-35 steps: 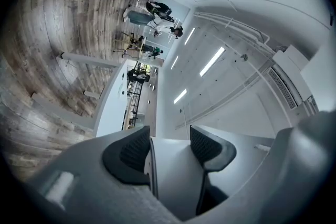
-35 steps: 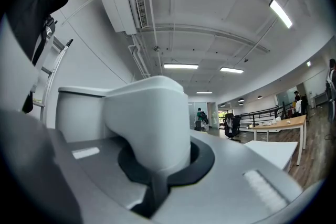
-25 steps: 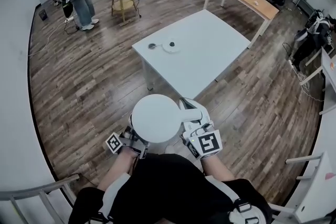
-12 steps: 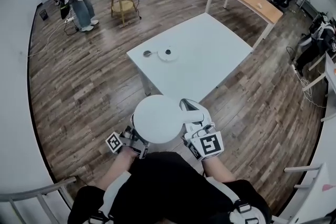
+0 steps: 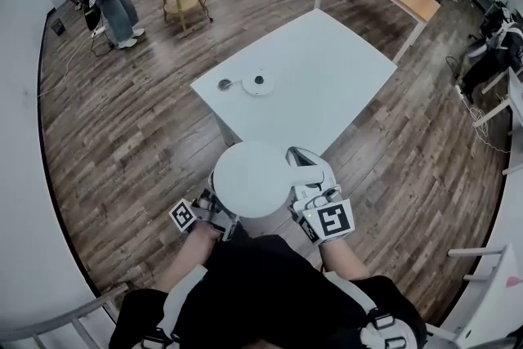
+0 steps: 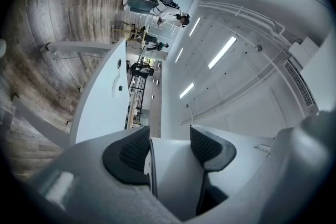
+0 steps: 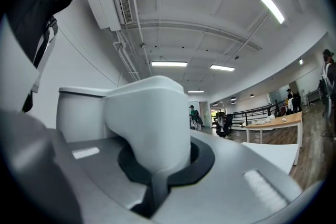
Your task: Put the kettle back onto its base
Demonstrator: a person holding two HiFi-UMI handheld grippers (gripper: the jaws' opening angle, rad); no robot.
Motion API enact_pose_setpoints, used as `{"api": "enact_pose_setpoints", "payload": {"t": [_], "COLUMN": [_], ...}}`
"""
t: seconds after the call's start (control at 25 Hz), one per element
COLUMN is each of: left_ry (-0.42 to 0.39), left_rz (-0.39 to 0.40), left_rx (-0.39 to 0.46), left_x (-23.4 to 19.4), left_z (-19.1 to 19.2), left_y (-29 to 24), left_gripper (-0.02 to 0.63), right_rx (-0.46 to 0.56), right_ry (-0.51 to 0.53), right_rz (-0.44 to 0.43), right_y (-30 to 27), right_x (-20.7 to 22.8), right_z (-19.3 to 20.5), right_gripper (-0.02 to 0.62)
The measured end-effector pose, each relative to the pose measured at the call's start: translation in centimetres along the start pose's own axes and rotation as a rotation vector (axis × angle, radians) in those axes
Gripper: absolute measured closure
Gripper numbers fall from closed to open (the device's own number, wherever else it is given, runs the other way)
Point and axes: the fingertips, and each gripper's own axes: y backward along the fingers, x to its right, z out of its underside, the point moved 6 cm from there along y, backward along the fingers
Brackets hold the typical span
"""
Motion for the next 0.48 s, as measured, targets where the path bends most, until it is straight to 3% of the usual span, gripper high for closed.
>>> {"api": "enact_pose_setpoints", "payload": {"t": [0.48], "left_ry": [0.038], "left_rz": [0.002], "left_rx": [-0.056], "left_x": [-1.7], "left_z": [-6.3], "left_y": [-7.6], "left_gripper": [0.367], "right_rx": [-0.009], "right_ry": [0.024], "right_rz": [0.055], "right_y": [-8.2], "right_x": [3.1], "right_z": [0.5], "right_gripper": [0.591]}}
